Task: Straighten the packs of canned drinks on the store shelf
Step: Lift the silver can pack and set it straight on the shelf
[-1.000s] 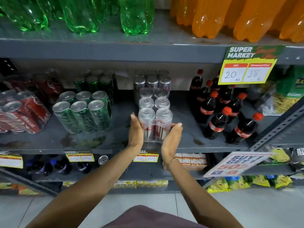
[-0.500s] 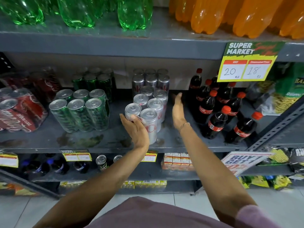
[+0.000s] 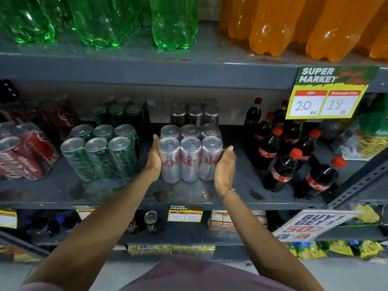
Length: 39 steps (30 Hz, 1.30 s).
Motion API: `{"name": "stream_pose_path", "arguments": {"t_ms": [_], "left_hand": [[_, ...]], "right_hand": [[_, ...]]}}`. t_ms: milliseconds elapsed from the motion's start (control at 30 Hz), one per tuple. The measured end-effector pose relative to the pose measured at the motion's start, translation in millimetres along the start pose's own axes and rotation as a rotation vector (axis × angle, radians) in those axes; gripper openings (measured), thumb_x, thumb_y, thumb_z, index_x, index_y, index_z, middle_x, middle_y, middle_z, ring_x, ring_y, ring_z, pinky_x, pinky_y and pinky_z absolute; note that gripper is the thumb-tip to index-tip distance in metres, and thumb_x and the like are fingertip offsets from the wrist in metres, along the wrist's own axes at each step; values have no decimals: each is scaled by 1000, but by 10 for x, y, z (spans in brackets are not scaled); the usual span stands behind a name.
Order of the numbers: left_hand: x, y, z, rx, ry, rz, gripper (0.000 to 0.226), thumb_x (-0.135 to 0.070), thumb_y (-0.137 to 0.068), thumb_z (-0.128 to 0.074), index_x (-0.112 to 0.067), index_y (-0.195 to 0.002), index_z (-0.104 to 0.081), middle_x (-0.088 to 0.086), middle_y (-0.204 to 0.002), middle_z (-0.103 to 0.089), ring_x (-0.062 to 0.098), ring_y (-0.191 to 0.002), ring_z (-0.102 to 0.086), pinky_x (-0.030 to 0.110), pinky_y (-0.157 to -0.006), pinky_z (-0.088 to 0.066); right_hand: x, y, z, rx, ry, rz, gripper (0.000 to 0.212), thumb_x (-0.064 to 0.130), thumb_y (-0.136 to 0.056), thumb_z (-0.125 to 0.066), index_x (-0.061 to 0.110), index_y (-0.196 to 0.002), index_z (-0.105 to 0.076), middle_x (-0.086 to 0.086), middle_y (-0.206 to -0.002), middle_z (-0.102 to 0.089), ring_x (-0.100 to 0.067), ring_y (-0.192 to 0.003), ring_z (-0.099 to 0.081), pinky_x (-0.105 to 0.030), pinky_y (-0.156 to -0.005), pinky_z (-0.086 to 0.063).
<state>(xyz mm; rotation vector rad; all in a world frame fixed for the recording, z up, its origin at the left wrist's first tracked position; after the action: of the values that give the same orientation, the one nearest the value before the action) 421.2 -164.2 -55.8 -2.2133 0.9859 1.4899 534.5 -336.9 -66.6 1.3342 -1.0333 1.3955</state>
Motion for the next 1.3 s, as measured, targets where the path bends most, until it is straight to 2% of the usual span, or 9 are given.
{"name": "stream_pose_path", "arguments": {"t_ms": [67,167,233,300,567,833,1067,1233,1300], "left_hand": [[31,-53,12,34,36,16,68,-50,-99,-22,-19,-78,-78,-2,-78,-79,11,-74,-75,21,-57,-58],[64,-84,23,51,56,41,71,-56,-97,-22,-24,-75,-81,-1,-82,-79,14,-77,-75,23,-58,-58],[63,-100,11,53,40,52,72,-59,-96,-21,-26,-75,-81,-1,-82,-79,14,-78,-75,23,-58,-58],[54,-112,-10,60,38,62,74,-61,-95,-19,-27,-75,-81,-2,-81,-79,13,-77,-75,23,-58,-58],[64,-176,-37,5,68,112,78,-64,-93,-17,-26,-66,-80,0,-74,-78,14,-69,-75,22,-53,-57],[97,-220,33,-117,-7,116,67,-60,-96,-17,-19,-81,-68,-3,-60,-75,10,-56,-72,17,-45,-53],[146,-156,-27,-112,-17,116,68,-61,-95,-17,-18,-84,-69,-2,-64,-76,12,-64,-72,23,-54,-55],[121,-120,-104,-73,-39,124,72,-64,-93,-15,-17,-91,-70,4,-79,-76,20,-81,-71,29,-66,-56],[131,-112,-106,-30,-10,125,74,-65,-93,-13,-19,-94,-71,3,-82,-78,18,-79,-74,26,-61,-58]], "right_hand": [[42,-92,-16,16,21,7,57,50,-99,-19,8,-125,-48,-7,-131,-51,-26,-128,-44,-30,-108,-26],[87,-204,-167,249,-218,-121,59,55,-97,-22,12,-124,-52,-7,-124,-62,-23,-117,-58,-39,-104,-44],[88,-232,-244,404,-368,-206,61,57,-96,-25,14,-117,-63,-7,-110,-73,-20,-104,-68,-32,-85,-57],[84,-238,-276,488,-401,-216,58,57,-96,-27,17,-109,-68,-3,-100,-77,-17,-96,-71,-24,-71,-58],[48,-252,-305,395,-443,-228,70,59,-96,-24,7,-123,-62,-17,-118,-68,-27,-108,-66,-36,-86,-55],[94,-241,-278,339,-479,-205,73,62,-94,-23,8,-125,-61,-20,-121,-66,-30,-112,-64,-44,-98,-50],[179,-314,-247,357,-489,-207,74,61,-95,-21,7,-126,-59,-13,-110,-70,-26,-105,-67,-37,-89,-54],[159,-303,-187,394,-489,-229,66,63,-93,-25,17,-106,-71,-6,-99,-77,-21,-96,-72,-27,-70,-59],[165,-283,-207,438,-503,-247,65,64,-92,-27,21,-100,-75,-6,-102,-77,-21,-97,-72,-28,-71,-58]]}}
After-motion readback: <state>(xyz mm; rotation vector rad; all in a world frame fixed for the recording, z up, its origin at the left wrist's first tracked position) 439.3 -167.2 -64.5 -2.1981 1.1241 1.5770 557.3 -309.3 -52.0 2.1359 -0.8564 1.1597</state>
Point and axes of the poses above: each hand's wrist, its own y-axis away from the middle knuckle, its own z-axis out of the back of the hand, x = y × z, the point moved 5 cm from there along -y, towards the middle knuckle
